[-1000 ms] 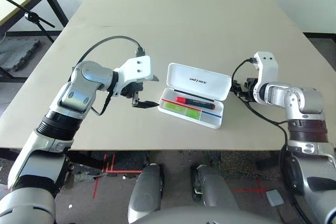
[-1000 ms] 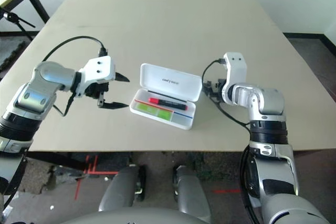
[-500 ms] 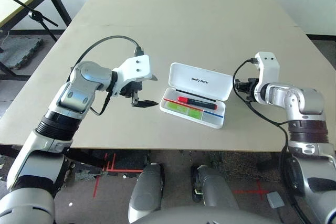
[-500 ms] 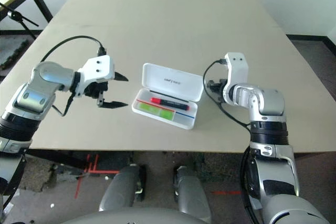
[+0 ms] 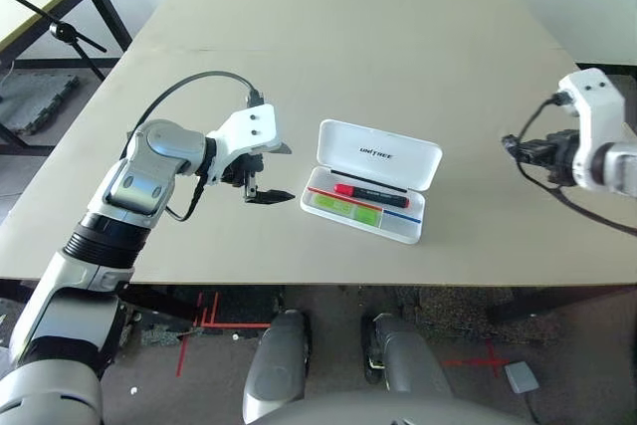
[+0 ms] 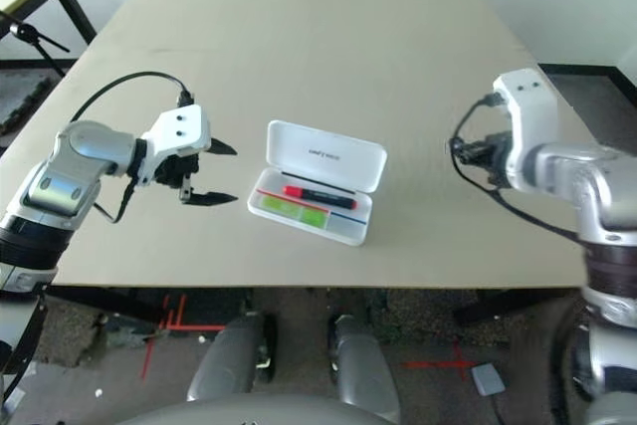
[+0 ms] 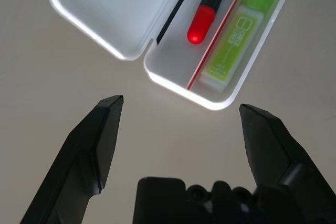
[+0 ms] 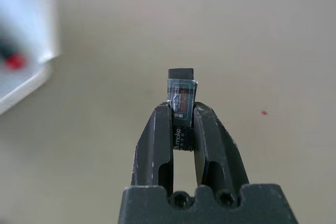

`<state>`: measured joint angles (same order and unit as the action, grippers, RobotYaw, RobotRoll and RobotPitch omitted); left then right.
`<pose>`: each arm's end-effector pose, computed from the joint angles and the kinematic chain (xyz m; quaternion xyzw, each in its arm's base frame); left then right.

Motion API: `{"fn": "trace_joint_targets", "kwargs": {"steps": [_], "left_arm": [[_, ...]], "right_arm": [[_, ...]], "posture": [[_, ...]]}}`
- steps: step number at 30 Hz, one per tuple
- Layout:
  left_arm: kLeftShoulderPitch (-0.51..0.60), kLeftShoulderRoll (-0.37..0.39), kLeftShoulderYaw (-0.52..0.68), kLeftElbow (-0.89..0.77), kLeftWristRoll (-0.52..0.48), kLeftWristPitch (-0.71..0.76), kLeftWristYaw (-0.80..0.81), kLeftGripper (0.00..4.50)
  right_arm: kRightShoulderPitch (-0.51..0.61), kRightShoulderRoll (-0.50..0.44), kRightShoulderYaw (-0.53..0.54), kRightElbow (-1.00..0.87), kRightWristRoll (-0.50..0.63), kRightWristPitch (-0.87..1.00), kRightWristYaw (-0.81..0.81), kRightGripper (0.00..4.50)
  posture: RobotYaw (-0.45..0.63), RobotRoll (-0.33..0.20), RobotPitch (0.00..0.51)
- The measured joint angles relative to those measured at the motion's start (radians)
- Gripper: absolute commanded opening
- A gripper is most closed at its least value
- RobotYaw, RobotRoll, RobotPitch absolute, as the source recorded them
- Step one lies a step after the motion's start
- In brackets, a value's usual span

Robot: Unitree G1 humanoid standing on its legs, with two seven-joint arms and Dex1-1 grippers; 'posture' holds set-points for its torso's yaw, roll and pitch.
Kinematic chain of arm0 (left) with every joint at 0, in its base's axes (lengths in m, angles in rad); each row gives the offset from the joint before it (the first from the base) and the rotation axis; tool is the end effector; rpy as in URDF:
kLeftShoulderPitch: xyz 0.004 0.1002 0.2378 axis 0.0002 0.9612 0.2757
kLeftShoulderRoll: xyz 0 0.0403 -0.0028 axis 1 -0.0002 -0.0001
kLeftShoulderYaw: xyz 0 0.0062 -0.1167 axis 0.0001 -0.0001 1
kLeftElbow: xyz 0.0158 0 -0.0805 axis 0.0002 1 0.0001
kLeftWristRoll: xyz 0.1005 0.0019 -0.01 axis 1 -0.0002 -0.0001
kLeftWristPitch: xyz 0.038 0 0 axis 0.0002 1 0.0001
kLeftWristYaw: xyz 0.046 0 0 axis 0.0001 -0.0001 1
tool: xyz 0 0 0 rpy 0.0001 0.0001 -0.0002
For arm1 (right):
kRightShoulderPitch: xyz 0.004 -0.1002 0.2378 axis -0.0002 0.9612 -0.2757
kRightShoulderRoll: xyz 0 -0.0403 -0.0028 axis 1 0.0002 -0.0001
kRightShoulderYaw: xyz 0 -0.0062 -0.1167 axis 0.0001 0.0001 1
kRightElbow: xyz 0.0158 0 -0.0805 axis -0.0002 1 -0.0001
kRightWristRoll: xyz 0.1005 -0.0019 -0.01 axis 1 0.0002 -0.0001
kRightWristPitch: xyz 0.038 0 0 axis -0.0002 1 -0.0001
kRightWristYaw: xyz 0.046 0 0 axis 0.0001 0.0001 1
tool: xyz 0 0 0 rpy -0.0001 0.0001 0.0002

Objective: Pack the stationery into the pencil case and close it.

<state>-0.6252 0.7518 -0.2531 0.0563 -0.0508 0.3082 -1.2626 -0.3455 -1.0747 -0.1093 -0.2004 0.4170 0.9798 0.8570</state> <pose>0.2983 0.2247 0.1881 0.3548 0.1453 -0.5615 0.7332 0.2300 -0.3102 0.2162 -0.1905 0.2844 0.2637 0.9018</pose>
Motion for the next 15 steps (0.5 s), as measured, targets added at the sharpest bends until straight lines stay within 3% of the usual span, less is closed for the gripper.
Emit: {"fn": "trace_joint_targets", "kwargs": {"steps": [7, 15], "left_arm": [[0.001, 0.0, 0.0, 0.015, 0.0, -0.02, 0.001, 4.5], [0.009, 0.006, 0.007, 0.02, -0.003, -0.026, 0.003, 4.5]], "right_arm": [[0.021, -0.087, 0.115, -0.076, 0.002, -0.116, 0.222, 0.28], [-0.082, 0.01, 0.247, -0.089, -0.008, -0.145, 0.274, 0.28]], "posture": [[0.19, 0.0, 0.1], [0.21, 0.0, 0.094]]}}
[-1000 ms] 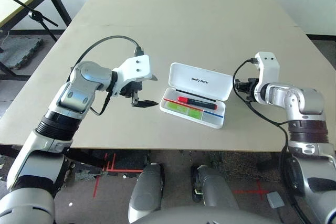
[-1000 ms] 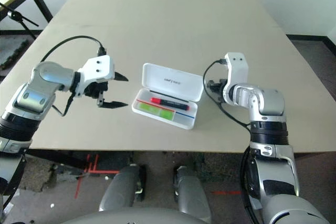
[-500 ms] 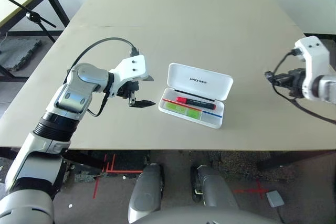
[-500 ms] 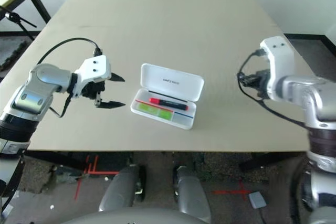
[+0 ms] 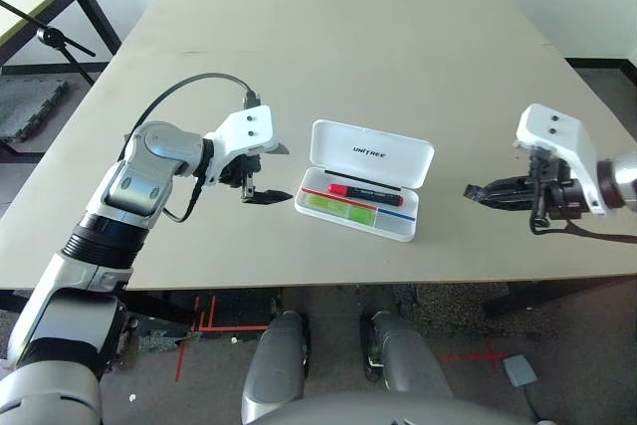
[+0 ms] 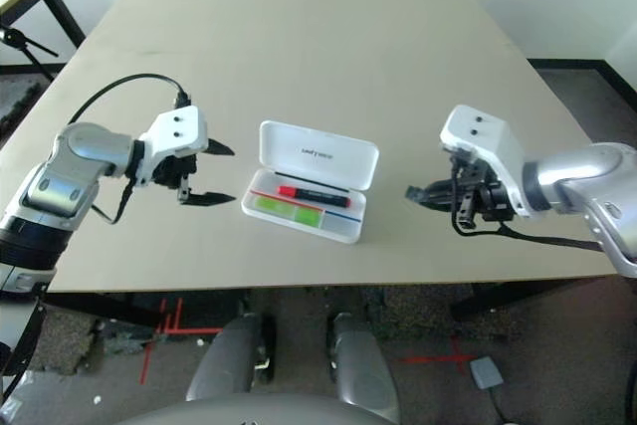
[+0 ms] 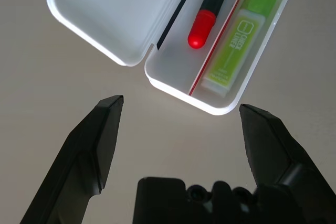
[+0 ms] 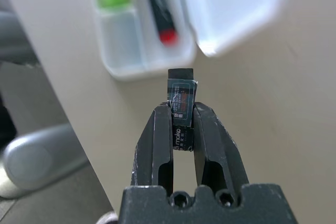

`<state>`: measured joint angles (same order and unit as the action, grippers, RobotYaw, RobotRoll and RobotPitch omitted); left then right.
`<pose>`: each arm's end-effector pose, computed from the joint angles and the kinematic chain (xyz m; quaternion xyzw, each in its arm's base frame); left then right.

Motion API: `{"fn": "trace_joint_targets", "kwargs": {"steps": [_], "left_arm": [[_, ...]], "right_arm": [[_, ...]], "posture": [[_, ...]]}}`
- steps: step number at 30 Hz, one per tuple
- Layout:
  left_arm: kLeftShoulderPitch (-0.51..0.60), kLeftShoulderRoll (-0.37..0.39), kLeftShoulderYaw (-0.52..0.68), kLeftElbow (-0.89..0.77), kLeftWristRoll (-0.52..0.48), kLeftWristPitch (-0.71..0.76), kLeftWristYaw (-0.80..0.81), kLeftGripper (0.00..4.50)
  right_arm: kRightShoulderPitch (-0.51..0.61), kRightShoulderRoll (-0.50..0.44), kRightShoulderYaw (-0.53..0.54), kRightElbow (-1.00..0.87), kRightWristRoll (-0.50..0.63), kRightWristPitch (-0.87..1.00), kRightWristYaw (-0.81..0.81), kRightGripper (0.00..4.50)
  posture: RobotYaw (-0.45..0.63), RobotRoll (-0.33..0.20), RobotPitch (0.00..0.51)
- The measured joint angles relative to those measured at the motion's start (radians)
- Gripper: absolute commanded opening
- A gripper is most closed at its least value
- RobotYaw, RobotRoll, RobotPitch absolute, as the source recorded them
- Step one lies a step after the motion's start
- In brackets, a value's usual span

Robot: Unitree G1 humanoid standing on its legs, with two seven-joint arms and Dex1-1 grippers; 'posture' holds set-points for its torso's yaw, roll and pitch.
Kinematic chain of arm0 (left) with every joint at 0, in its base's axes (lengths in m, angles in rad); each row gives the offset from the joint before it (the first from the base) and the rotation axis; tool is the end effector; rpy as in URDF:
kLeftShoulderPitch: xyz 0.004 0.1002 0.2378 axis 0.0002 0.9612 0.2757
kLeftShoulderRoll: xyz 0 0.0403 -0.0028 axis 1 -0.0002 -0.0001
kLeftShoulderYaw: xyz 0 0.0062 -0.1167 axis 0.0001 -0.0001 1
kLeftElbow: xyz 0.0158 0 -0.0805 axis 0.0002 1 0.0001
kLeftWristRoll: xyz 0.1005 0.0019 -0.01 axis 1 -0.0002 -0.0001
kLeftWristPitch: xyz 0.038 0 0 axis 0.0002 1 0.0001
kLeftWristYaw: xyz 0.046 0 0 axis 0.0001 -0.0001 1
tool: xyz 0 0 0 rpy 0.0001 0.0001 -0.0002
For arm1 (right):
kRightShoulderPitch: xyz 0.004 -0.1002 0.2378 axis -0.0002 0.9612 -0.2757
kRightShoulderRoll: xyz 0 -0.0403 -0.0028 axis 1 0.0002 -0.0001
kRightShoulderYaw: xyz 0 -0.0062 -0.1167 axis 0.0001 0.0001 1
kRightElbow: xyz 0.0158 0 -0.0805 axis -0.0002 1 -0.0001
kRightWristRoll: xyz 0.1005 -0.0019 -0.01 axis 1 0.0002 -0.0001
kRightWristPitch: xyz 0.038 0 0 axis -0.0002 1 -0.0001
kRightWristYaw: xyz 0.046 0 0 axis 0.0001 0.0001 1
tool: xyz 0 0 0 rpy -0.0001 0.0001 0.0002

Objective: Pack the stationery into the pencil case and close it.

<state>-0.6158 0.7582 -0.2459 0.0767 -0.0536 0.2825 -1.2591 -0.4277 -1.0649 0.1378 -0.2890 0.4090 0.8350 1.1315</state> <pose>0.2982 0.2295 0.1856 0.3542 0.1453 -0.5580 0.7362 0.2440 -0.2646 0.2052 -0.2365 0.2895 0.4896 0.7878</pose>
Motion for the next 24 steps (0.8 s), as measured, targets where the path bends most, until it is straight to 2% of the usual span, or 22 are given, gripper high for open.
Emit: {"fn": "trace_joint_targets", "kwargs": {"steps": [7, 19, 24], "left_arm": [[0.007, 0.008, 0.012, 0.0, -0.003, -0.004, 0.003, 4.5], [0.037, 0.016, 0.034, -0.027, -0.003, 0.02, 0.011, 4.5], [0.037, 0.016, 0.036, -0.029, -0.003, 0.025, 0.013, 4.5]], "right_arm": [[-0.063, 0.135, 0.13, 0.022, -0.043, -0.008, -0.003, 0.28], [-0.09, 0.217, 0.185, 0.049, -0.079, -0.013, -0.004, 0.28], [-0.093, 0.221, 0.211, 0.055, -0.102, -0.028, -0.001, 0.28]], "posture": [[0.24, 0.0, 0.096], [0.26, 0.0, 0.101], [0.26, 0.0, 0.101]]}}
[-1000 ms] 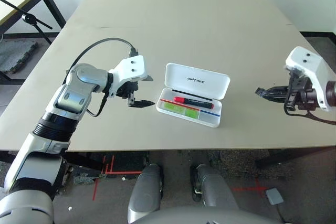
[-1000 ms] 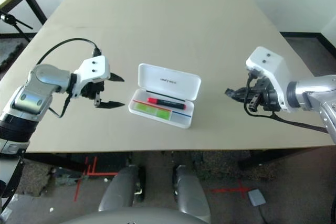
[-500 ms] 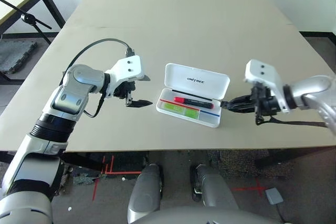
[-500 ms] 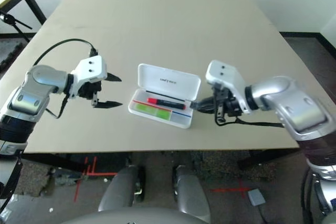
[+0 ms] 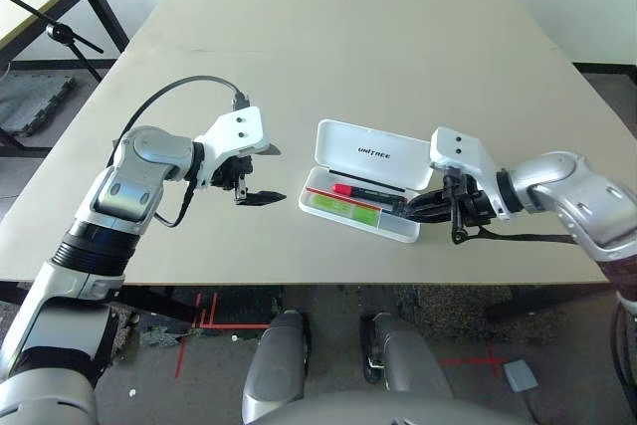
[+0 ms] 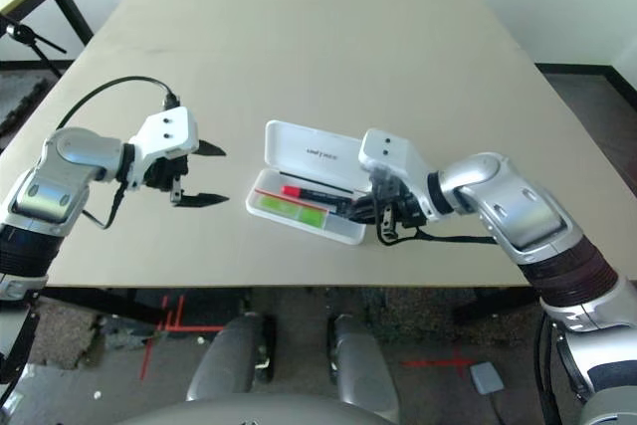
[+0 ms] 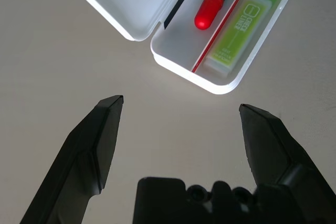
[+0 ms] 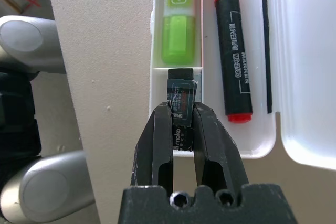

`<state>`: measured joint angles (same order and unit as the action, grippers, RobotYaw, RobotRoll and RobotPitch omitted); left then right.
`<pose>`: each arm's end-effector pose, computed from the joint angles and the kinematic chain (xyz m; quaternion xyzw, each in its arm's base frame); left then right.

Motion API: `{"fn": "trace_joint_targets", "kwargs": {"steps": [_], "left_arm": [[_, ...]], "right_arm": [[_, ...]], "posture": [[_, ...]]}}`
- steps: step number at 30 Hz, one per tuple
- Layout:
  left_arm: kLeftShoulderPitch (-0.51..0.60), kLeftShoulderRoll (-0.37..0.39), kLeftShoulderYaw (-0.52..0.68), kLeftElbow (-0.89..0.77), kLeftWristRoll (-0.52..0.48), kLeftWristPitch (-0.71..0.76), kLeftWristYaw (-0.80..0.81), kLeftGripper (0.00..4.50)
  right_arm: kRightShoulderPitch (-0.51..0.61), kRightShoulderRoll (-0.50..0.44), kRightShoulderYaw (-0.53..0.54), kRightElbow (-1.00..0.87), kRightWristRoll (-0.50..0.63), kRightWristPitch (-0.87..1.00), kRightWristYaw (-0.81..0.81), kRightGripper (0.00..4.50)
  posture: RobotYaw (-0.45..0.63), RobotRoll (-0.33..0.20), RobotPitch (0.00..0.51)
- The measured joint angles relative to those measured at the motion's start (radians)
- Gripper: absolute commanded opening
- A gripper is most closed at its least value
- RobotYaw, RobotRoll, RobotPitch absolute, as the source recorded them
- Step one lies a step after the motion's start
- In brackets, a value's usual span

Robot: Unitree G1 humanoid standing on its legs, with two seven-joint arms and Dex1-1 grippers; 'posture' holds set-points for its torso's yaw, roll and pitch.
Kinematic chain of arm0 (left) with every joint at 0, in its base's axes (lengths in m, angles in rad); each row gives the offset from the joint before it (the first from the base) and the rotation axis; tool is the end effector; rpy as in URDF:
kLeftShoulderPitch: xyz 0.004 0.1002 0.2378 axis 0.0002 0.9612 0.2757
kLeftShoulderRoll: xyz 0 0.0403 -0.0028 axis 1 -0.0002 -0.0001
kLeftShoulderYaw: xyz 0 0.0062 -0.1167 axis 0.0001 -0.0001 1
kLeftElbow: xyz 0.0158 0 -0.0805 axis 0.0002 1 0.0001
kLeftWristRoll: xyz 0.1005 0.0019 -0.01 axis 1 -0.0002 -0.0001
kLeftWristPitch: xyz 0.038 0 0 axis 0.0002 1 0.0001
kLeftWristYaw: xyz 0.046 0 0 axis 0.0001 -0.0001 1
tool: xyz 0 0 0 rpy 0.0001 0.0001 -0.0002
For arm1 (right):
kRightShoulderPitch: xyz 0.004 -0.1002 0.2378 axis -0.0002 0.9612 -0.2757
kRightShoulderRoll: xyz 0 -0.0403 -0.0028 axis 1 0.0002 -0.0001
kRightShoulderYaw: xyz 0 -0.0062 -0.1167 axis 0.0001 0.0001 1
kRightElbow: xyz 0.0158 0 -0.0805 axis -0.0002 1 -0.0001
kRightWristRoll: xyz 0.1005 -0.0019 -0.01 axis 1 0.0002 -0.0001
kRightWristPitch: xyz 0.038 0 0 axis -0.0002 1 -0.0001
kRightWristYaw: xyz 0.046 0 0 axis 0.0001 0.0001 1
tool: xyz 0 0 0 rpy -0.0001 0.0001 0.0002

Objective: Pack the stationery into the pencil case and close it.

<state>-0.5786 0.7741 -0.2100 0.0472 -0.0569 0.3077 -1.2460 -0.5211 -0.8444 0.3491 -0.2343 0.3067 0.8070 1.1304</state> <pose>0.2922 0.2374 0.1848 0.3477 0.1505 -0.5424 0.7498 0.2654 -0.2120 0.1657 -0.2250 0.2844 0.5651 0.7410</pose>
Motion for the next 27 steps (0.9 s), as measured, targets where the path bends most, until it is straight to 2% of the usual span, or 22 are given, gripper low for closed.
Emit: {"fn": "trace_joint_targets", "kwargs": {"steps": [6, 7, 16, 18, 22, 27], "left_arm": [[0.0, 0.0, 0.0, 0.0, 0.0, 0.005, 0.0, 4.5], [0.0, 0.0, 0.0, 0.0, 0.0, 0.006, 0.0, 4.5], [-0.004, -0.001, 0.0, 0.003, 0.001, 0.022, 0.016, 4.5], [-0.012, -0.006, 0.0, 0.009, 0.001, 0.028, 0.023, 4.5], [-0.044, -0.014, 0.003, 0.039, 0.001, 0.03, 0.037, 4.5], [-0.174, -0.04, 0.002, 0.229, 0.011, 0.101, 0.056, 4.5]], "right_arm": [[0.013, 0.001, 0.03, 0.003, -0.021, -0.021, 0.008, 0.28], [0.017, 0.001, 0.031, 0.004, -0.022, -0.024, 0.01, 1.01], [0.017, -0.003, 0.029, 0.03, -0.022, -0.041, 0.026, 4.36], [0.021, -0.016, 0.013, 0.038, -0.017, -0.074, 0.048, 4.44], [0.039, -0.052, -0.099, 0.071, 0.028, -0.17, 0.11, 4.44], [0.11, -0.131, -0.277, 0.261, 0.059, -0.388, 0.206, 4.44]], "posture": [[0.25, 0.0, 0.103], [0.25, 0.0, 0.103], [0.25, 0.0, 0.107], [0.25, 0.0, 0.108], [0.24, 0.0, 0.107], [0.22, 0.0, 0.106]]}}
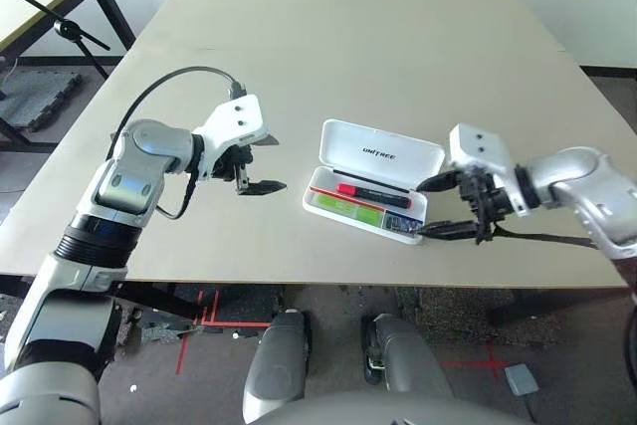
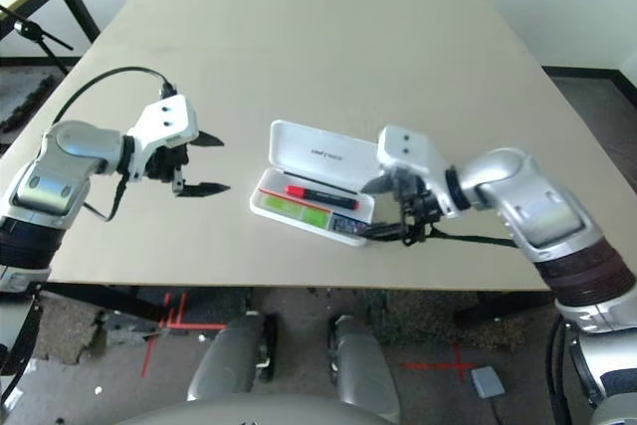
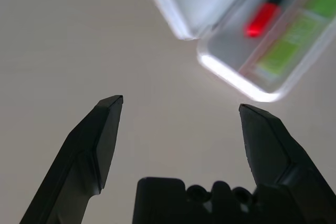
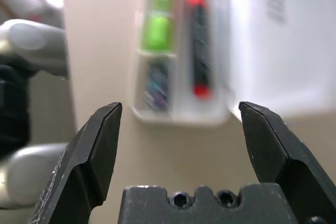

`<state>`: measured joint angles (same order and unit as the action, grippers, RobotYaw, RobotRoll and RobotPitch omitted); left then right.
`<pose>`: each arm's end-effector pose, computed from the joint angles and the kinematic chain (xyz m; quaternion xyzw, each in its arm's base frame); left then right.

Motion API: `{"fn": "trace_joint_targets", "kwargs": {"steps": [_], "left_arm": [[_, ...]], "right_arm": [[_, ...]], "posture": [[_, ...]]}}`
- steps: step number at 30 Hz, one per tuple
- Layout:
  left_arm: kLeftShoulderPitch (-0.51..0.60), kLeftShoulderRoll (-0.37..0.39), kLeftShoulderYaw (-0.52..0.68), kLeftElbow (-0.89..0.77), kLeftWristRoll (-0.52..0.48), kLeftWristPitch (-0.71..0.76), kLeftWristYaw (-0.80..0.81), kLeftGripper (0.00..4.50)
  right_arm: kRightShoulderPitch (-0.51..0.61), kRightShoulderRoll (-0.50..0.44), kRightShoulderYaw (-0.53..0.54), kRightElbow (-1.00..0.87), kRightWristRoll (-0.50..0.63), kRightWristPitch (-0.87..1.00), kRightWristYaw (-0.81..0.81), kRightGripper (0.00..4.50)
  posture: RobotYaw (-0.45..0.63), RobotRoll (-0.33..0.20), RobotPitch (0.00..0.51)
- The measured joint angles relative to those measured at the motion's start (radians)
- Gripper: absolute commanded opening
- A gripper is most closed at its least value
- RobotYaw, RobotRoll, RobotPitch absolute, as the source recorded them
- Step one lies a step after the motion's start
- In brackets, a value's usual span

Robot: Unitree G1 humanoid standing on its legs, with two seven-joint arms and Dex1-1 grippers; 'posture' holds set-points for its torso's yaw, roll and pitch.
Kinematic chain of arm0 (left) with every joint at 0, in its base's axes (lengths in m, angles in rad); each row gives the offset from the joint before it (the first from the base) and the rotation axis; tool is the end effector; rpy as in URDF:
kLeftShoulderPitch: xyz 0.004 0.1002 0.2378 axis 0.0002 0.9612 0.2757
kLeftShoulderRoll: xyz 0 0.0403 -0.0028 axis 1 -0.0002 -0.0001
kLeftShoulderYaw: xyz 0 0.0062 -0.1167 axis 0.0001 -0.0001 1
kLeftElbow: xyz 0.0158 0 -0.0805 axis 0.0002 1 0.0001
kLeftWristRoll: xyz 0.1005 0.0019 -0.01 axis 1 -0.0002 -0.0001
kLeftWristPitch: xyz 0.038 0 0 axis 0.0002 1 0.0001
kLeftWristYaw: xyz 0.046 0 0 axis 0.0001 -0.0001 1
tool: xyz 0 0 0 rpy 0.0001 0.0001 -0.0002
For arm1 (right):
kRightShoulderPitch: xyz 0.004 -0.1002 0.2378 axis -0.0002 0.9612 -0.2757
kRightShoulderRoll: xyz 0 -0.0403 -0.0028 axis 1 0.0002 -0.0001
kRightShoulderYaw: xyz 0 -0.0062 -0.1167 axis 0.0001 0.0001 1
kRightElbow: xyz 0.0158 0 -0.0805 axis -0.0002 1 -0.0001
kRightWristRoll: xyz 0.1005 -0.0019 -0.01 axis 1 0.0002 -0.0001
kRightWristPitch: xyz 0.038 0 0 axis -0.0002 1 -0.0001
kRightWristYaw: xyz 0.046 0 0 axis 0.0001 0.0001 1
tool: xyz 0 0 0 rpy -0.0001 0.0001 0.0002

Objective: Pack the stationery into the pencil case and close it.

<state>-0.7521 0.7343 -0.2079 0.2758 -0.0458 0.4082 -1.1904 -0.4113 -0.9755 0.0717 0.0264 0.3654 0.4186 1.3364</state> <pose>0.3207 0.2474 0.1995 0.2986 0.1810 -0.4742 0.8082 0.2616 -0.2974 0.1866 -0.2162 0.2046 0.5527 0.7784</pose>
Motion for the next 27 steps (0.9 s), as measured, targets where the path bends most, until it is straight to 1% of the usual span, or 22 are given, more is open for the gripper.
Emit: {"fn": "trace_joint_targets", "kwargs": {"steps": [2, 5, 6, 7, 8, 10, 11, 14, 17, 20, 22, 27], "left_arm": [[-0.061, -0.021, 0.0, 0.091, 0.012, 0.035, 0.025, 4.5], [-0.119, -0.063, -0.002, 0.202, 0.028, 0.016, 0.053, 4.5], [-0.139, -0.08, -0.004, 0.246, 0.034, -0.01, 0.061, 4.11], [-0.155, -0.094, -0.007, 0.284, 0.042, -0.036, 0.07, 3.9], [-0.168, -0.104, -0.009, 0.312, 0.048, -0.057, 0.077, 3.6], [-0.225, -0.144, -0.014, 0.431, 0.074, -0.133, 0.107, 2.77], [-0.247, -0.156, -0.018, 0.465, 0.085, -0.153, 0.117, 2.42], [-0.352, -0.216, -0.036, 0.636, 0.131, -0.228, 0.161, 1.2], [-0.433, -0.277, -0.029, 0.773, 0.149, -0.248, 0.235, 0.01], [-0.468, -0.336, -0.007, 0.85, 0.15, -0.272, 0.292, 0.01], [-0.472, -0.361, -0.007, 0.881, 0.16, -0.288, 0.319, 0.01], [-0.472, -0.39, -0.009, 0.907, 0.178, -0.328, 0.336, 0.01]], "right_arm": [[0.002, -0.021, -0.055, 0.055, -0.002, -0.051, 0.005, 4.44], [0.019, -0.037, -0.098, 0.102, -0.005, -0.089, 0.005, 4.44], [0.033, -0.037, -0.108, 0.11, -0.006, -0.098, 0.003, 4.5], [0.039, -0.037, -0.111, 0.116, -0.007, -0.099, -0.002, 4.5], [0.043, -0.036, -0.113, 0.118, -0.008, -0.1, -0.009, 4.5], [0.064, -0.036, -0.131, 0.121, -0.008, -0.11, -0.015, 4.5], [0.072, -0.035, -0.133, 0.12, -0.007, -0.113, -0.016, 4.5], [0.116, -0.029, -0.143, 0.11, -0.005, -0.115, -0.029, 4.5], [0.138, -0.023, -0.164, 0.086, 0.001, -0.115, -0.043, 4.5], [0.173, -0.022, -0.176, 0.059, 0.01, -0.113, -0.059, 4.5], [0.192, -0.019, -0.183, 0.047, 0.015, -0.112, -0.066, 4.5], [0.211, -0.019, -0.208, 0.025, 0.02, -0.103, -0.084, 4.5]], "posture": [[0.22, 0.0, 0.105], [0.2, 0.0, 0.101], [0.19, 0.0, 0.1], [0.18, 0.0, 0.1], [0.17, 0.0, 0.101], [0.16, 0.0, 0.103], [0.16, 0.0, 0.103], [0.14, 0.0, 0.103], [0.12, 0.0, 0.103], [0.11, 0.0, 0.102], [0.1, 0.0, 0.101], [0.1, 0.0, 0.098]]}}
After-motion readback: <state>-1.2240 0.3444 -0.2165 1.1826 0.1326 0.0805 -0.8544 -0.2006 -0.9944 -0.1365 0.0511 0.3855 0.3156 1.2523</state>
